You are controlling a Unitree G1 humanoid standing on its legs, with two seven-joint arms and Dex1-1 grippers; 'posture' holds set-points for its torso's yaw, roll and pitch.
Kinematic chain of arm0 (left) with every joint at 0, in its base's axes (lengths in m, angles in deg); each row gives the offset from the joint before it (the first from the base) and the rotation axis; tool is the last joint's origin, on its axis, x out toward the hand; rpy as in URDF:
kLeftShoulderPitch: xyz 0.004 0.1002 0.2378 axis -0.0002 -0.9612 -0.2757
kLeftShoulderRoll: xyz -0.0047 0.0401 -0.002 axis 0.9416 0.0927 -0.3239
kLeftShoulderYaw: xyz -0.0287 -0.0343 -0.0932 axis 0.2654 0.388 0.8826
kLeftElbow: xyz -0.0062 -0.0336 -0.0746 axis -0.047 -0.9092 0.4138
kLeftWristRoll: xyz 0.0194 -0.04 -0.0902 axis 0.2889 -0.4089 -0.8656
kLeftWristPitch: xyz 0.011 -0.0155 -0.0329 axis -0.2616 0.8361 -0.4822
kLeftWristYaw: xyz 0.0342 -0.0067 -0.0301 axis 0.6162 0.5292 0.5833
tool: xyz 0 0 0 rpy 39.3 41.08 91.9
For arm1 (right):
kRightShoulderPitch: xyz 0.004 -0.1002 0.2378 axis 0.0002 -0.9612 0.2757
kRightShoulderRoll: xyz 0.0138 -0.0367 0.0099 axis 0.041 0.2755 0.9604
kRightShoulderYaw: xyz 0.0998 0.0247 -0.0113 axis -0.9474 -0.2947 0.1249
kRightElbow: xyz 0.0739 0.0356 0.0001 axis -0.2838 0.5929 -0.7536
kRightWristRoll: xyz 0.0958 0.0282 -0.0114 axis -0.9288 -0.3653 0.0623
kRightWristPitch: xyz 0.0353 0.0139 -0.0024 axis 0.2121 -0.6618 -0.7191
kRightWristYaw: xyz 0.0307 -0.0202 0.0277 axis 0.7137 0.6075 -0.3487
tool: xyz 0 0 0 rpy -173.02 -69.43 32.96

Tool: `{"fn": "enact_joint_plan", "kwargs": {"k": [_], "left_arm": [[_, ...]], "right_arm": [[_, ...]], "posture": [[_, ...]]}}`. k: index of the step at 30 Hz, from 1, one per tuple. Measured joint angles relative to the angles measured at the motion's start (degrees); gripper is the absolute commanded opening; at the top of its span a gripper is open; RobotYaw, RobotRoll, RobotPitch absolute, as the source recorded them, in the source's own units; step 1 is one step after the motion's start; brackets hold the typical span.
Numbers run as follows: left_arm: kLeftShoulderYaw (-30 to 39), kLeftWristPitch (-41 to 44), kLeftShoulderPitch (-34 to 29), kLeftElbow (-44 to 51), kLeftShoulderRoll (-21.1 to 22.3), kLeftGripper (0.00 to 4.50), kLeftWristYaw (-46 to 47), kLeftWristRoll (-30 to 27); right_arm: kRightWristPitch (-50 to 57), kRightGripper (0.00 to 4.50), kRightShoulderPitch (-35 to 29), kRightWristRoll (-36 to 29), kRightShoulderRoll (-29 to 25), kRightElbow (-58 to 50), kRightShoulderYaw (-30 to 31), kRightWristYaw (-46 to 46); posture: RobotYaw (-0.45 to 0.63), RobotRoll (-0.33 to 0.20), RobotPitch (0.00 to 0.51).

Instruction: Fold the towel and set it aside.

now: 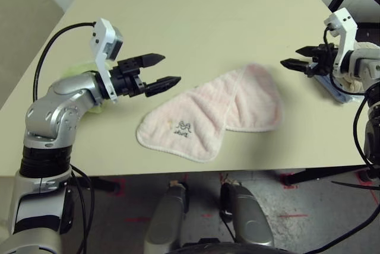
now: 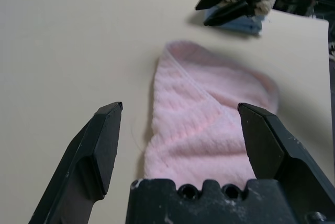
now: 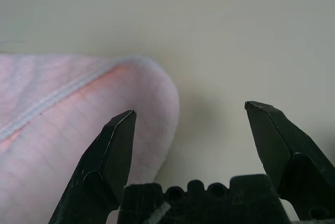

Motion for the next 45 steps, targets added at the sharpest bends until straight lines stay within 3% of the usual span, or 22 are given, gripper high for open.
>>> {"fn": "enact_joint_plan", "kwargs": {"k": [14, 15, 17, 21, 27, 36, 40, 45], "left_arm": [[1.76, 6.08, -2.56, 7.66, 0.98, 4.50, 3.90, -2.34], [2.16, 6.44, -2.96, 8.00, 0.98, 4.50, 4.29, -2.66], [2.43, 6.73, -3.15, 8.19, 0.98, 4.50, 4.88, -2.91], [2.42, 6.76, -3.19, 8.56, 0.91, 4.50, 5.75, -2.96], [2.33, 6.71, -3.56, 8.85, 0.48, 4.50, 6.35, -2.96], [-0.28, 4.29, -3.22, 7.67, -0.94, 4.50, 6.23, -2.04], [-1.53, 3.07, -2.76, 7.06, -1.57, 4.50, 5.83, -1.44], [-3.06, 1.63, -1.91, 5.28, -2.35, 4.50, 5.17, -0.48]], "right_arm": [[-0.15, 4.47, 1.25, 2.57, 7.61, 4.54, 0.44, -8.66], [-0.15, 4.31, 1.27, 2.76, 7.74, 4.61, 0.36, -9.45], [-0.23, 3.89, 1.27, 2.94, 7.82, 4.69, 0.16, -10.14], [-0.95, 2.44, 1.26, 3.11, 7.68, 4.68, 0.27, -5.94], [-1.36, 0.03, 0.54, 3.69, 2.78, 3.22, 2.62, 10.78], [1.69, 0.03, -8.77, 3.30, -5.49, -9.48, 5.51, 28.84], [6.04, 0.03, -16.70, -1.83, -12.43, -21.72, 10.84, 31.34], [9.27, 1.59, -18.40, -2.63, -16.04, -28.42, 12.53, 31.74]], "posture": [[0.20, 0.000, 0.222], [0.20, 0.000, 0.222], [0.20, 0.000, 0.222], [0.20, 0.000, 0.221], [0.18, 0.000, 0.212], [0.14, 0.000, 0.196], [0.12, 0.000, 0.191], [0.10, 0.000, 0.187]]}}
